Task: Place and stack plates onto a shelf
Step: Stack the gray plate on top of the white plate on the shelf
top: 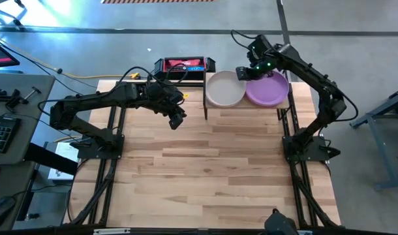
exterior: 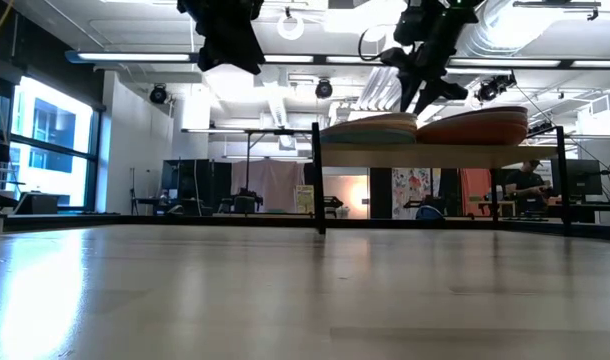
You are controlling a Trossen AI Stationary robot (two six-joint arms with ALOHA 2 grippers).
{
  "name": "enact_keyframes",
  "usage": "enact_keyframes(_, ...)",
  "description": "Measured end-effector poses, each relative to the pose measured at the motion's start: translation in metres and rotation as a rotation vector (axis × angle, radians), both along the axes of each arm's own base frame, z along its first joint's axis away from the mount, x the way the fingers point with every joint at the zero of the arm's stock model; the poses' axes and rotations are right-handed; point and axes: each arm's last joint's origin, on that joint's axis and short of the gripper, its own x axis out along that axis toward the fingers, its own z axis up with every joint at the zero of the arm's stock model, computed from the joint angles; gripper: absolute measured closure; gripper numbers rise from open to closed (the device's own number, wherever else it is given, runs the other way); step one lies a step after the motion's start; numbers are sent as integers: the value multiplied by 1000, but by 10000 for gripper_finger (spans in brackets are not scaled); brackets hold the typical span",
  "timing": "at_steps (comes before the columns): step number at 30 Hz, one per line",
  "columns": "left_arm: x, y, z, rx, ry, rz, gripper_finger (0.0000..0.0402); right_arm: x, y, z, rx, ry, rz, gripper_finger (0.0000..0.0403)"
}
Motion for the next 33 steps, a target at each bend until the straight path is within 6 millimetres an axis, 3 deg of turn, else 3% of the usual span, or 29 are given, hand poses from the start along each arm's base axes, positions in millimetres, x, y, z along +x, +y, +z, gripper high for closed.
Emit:
enact_keyframes(17, 0, 1, 0, 26, 6, 25, 305, 13, 17, -3, -3, 64, 33, 308)
enact_keyframes(33, 0, 1, 0, 30, 8, 30, 305, 21, 16, -13, 10, 121, 31, 308)
